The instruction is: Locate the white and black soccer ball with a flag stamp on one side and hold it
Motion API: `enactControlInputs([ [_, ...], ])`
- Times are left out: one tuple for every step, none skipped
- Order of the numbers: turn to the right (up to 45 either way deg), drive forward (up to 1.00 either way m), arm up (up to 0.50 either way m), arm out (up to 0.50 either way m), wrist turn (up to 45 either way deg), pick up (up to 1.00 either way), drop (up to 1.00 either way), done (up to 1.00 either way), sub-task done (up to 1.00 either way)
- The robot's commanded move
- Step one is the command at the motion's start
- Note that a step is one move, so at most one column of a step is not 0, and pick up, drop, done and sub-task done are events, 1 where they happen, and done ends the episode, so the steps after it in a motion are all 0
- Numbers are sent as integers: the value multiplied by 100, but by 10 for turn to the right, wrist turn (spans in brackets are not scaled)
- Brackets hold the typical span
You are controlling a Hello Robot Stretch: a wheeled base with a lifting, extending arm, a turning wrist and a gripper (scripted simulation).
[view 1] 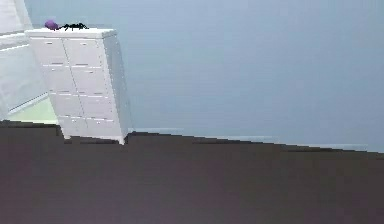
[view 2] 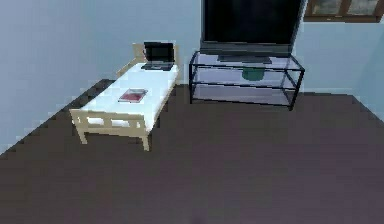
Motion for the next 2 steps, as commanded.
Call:
enactControlInputs([
  [240, 0, 0, 0, 0, 0, 0, 0, 0],
  [0, 20, 0, 0, 0, 0, 0, 0, 0],
])
